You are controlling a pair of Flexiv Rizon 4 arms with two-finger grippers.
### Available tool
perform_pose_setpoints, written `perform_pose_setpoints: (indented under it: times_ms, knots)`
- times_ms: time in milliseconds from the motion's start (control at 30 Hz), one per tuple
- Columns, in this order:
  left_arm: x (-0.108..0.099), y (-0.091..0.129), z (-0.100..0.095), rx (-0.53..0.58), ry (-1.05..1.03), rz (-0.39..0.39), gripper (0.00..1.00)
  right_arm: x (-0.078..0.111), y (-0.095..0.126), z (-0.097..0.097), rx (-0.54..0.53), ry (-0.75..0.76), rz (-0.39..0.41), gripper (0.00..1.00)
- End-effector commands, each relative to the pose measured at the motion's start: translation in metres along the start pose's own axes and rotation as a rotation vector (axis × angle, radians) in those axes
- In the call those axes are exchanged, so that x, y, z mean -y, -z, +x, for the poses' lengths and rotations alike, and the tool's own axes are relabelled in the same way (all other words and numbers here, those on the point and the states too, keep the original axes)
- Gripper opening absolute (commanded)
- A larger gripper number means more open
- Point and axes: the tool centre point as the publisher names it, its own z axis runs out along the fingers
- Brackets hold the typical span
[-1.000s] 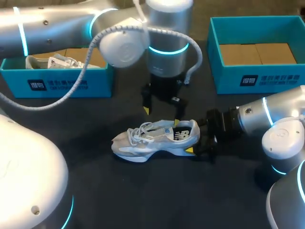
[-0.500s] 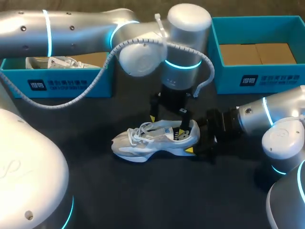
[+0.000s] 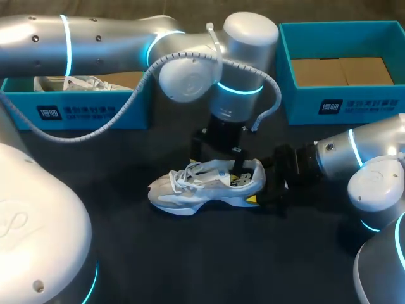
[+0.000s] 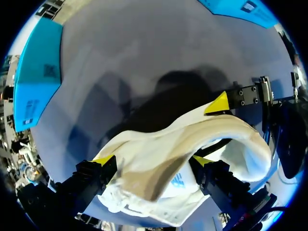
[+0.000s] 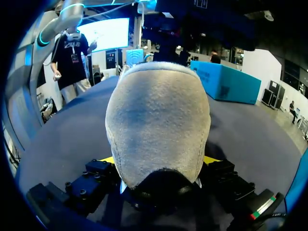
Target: Take the shoe out of the shoebox, open the shoe tongue, remove and reinsert the insole, then place the shoe into the shoebox
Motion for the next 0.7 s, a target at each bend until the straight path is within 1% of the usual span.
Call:
perform_pose_setpoints:
  times_ms: [33,167,200,233,267,333,400,433,533,567,600,633,700]
  knots:
    - [-0.019,0.015,-0.021,-0.021,0.025,0.023,1.0,-0.001,-0.002,-0.001,0.001,-0.001,0.002,0.0]
    - [-0.027,0.026,-0.03,-0.054,0.038,0.035,1.0,-0.001,-0.002,-0.001,0.001,-0.001,0.002,0.0]
    - [-0.029,0.029,-0.032,-0.071,0.04,0.038,0.93,-0.001,-0.002,-0.001,0.001,-0.001,0.002,0.0]
    - [-0.03,0.031,-0.032,-0.075,0.041,0.038,0.9,-0.001,-0.002,-0.001,0.001,-0.001,0.002,0.0]
    - [-0.032,0.032,-0.033,-0.078,0.04,0.037,0.74,-0.001,-0.002,-0.001,0.001,-0.001,0.002,0.0]
    - [-0.034,0.035,-0.032,-0.104,0.024,0.023,0.49,-0.001,-0.002,-0.001,0.001,-0.001,0.002,0.0]
    - [-0.037,0.037,-0.03,-0.14,0.006,0.014,0.47,-0.001,-0.002,-0.001,0.001,-0.001,0.002,0.0]
    - [-0.038,0.038,-0.029,-0.152,0.001,0.007,0.4,-0.001,-0.002,-0.001,0.001,-0.001,0.002,0.0]
    - [-0.041,0.04,-0.026,-0.176,-0.019,-0.009,0.29,-0.001,-0.002,-0.001,0.001,-0.001,0.002,0.0]
    - [-0.042,0.04,-0.024,-0.191,-0.031,-0.016,0.21,-0.001,-0.002,-0.001,0.001,-0.001,0.002,0.0]
    - [-0.043,0.04,-0.022,-0.205,-0.045,-0.028,0.05,-0.001,-0.002,-0.001,0.001,-0.001,0.002,0.0]
    - [-0.044,0.04,-0.021,-0.209,-0.053,-0.035,0.0,-0.001,-0.002,-0.001,0.001,-0.001,0.002,0.0]
    - [-0.046,0.04,-0.02,-0.231,-0.078,-0.054,0.0,-0.001,-0.002,-0.001,0.001,-0.001,0.002,0.0]
